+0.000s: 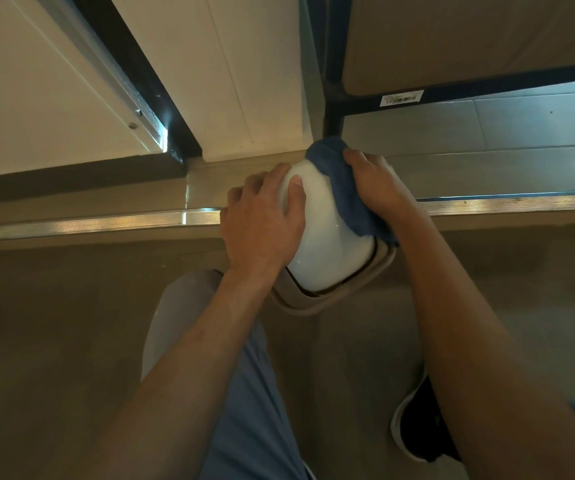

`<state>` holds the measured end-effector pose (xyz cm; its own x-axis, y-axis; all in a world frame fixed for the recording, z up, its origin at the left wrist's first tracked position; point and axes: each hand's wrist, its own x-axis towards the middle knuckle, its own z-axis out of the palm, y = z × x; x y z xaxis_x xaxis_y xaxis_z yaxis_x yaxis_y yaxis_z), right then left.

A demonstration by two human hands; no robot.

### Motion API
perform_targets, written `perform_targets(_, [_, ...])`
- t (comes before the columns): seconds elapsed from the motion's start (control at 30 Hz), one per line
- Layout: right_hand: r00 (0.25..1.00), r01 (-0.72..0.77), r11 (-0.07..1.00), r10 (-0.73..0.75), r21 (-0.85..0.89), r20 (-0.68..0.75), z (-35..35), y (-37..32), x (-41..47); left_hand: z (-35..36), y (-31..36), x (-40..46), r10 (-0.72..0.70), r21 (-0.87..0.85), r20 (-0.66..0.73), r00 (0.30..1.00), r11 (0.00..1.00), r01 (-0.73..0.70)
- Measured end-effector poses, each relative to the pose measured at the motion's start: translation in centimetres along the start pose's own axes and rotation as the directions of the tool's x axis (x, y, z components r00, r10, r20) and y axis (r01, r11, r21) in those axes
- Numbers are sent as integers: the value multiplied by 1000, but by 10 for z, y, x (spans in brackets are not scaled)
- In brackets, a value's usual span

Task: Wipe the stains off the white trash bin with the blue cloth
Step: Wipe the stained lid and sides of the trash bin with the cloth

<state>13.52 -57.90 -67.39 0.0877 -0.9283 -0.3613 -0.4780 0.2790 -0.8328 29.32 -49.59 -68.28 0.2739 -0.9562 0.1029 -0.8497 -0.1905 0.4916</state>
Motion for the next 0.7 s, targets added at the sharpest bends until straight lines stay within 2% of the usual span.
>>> perform_targets(0.13, [958,126,992,-123,-5,-261,23,41,-42,0,-3,1,3,3,5,1000,1000,-3])
perform_targets(0.2, [932,115,993,-106,6,-348,28,53,-58,0,-3,1,12,-2,6,1000,1000,-12])
perform_targets(0.27, [954,76,997,-65,29,-294,21,44,-54,0,-3,0,19,-1,-3,1000,1000,-19])
perform_targets(0.37, [995,1,999,-6,-47,-95,4,15,-22,1,-2,-1,12,-3,0,1000,1000,-12])
perform_targets(0.53, [990,-65,998,68,-28,123,-1,-6,26,-1,-1,-1,8,-6,9,1000,1000,-8])
perform_targets(0.6, [993,-44,999,43,12,107,1,0,22,-1,-1,0,3,-10,7,1000,1000,-3])
perform_targets(0.7, [1000,6,1000,-6,7,-16,5,23,-15,-1,-2,0,3,-8,4,1000,1000,-3])
